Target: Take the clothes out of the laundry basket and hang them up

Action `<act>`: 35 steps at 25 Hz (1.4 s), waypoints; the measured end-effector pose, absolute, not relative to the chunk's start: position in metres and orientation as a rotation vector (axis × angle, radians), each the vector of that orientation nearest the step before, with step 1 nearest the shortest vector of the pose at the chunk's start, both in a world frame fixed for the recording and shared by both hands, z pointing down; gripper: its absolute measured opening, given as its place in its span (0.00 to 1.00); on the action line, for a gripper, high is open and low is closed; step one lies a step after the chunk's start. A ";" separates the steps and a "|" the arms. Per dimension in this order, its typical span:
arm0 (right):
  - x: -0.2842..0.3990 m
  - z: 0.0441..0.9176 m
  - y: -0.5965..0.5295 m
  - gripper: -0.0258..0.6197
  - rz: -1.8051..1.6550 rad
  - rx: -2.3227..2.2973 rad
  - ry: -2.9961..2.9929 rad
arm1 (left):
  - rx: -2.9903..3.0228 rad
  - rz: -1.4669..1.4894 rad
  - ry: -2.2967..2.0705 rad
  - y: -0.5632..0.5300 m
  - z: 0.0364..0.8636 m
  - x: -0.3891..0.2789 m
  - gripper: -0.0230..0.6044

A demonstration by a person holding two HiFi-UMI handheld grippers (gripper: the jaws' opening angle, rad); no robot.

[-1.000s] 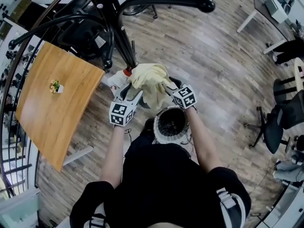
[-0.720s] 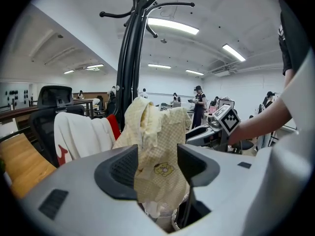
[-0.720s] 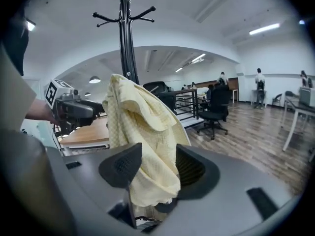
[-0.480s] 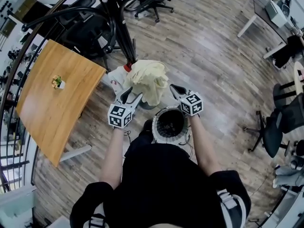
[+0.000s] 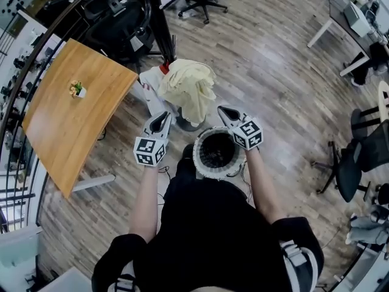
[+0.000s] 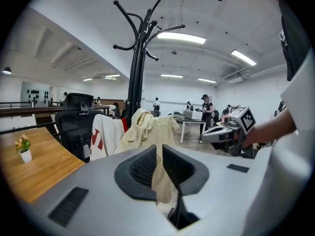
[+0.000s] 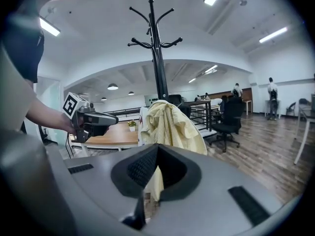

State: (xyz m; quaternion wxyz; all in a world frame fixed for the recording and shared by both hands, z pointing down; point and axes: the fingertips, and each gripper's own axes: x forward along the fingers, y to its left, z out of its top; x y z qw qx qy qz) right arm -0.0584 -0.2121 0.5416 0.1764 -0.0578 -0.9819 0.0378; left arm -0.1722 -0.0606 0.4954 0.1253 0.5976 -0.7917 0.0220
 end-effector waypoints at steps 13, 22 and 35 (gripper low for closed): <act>-0.003 0.538 -0.170 0.05 0.016 -0.247 -2.785 | 1.671 0.055 -2.335 -0.004 0.508 -0.110 0.09; 0.015 0.539 -0.172 0.05 0.031 -0.208 -2.788 | 1.690 0.084 -2.321 -0.004 0.506 -0.100 0.09; 0.023 0.542 -0.169 0.05 0.033 -0.185 -2.788 | 1.712 0.084 -2.311 -0.006 0.504 -0.090 0.09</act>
